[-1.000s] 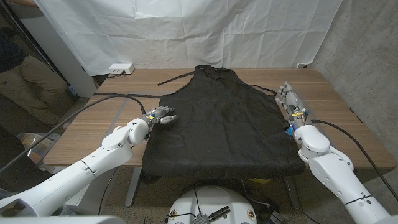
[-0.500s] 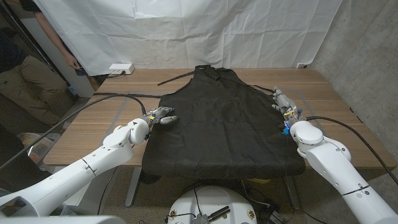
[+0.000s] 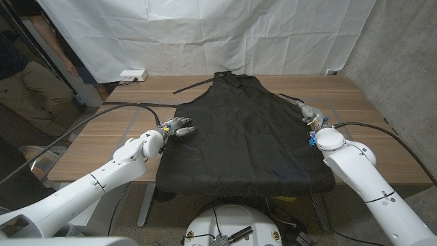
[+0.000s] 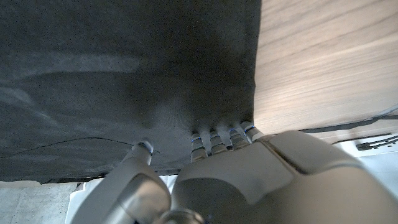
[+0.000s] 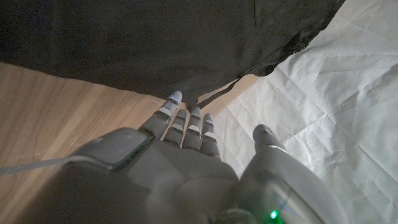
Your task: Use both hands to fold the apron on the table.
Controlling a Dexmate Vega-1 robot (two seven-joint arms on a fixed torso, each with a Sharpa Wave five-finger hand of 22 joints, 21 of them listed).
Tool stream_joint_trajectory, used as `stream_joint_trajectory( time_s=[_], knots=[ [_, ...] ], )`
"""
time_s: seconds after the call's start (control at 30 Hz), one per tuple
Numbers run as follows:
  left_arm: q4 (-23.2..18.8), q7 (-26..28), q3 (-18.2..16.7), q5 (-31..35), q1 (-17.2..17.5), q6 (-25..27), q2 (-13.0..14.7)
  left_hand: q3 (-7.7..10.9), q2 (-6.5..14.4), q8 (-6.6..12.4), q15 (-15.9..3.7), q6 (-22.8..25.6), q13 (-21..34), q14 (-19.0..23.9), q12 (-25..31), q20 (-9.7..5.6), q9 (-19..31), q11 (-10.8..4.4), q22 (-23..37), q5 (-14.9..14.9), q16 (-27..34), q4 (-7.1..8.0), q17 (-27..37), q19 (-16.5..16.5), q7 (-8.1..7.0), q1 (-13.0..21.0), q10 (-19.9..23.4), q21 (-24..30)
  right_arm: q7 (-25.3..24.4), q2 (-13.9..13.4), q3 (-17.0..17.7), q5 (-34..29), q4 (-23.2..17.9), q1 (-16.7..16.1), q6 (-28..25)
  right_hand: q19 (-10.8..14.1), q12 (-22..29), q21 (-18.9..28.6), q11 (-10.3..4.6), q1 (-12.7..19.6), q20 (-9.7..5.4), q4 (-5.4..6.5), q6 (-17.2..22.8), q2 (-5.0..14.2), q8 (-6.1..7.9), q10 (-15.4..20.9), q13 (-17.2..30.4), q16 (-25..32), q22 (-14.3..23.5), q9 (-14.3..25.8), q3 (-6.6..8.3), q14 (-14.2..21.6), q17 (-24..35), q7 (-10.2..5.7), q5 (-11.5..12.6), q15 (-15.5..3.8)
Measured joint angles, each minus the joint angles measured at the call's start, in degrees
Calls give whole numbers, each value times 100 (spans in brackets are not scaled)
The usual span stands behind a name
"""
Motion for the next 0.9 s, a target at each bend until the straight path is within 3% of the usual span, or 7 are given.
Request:
stream_joint_trajectory(
  time_s=[0.33, 0.73, 0.9],
  knots=[
    [40, 54, 0, -81, 9, -15, -3, -15, 1, 0, 0, 0, -3, 1, 24, 9, -2, 1, 1, 0, 0, 16, -1, -11, 0, -2, 0, -33, 226, -12, -236, -384, 106, 437, -762, -74, 0, -23, -41, 139, 29, -120, 112, 49, 0, 103, 29, -3, 0, -1, 90, 0, 1, -15, -35, 0],
    [81, 63, -2, -123, 8, -21, -9, -16, 1, -3, 0, 0, 1, 1, 28, 0, -4, 1, 5, 0, 1, 17, -1, -21, 0, -61, 0, -57, 453, -16, -443, -716, 341, 839, -1349, -72, 0, -23, -23, 139, 27, -144, 231, 49, 0, 228, 29, -3, 4, -1, 65, 8, 16, -36, -91, -8],
    [111, 57, 7, -127, -19, -22, -9, -39, 11, -3, 0, 0, 1, 1, 28, -1, -5, 2, 5, 0, 1, 40, -2, -21, 0, -144, 0, -62, 540, -20, -506, -804, 417, 965, -1557, 63, 44, 5, -39, 139, -21, -144, 384, 49, 40, 387, 29, 20, 16, -1, 65, 169, 16, -12, -134, -36]
  ],
)
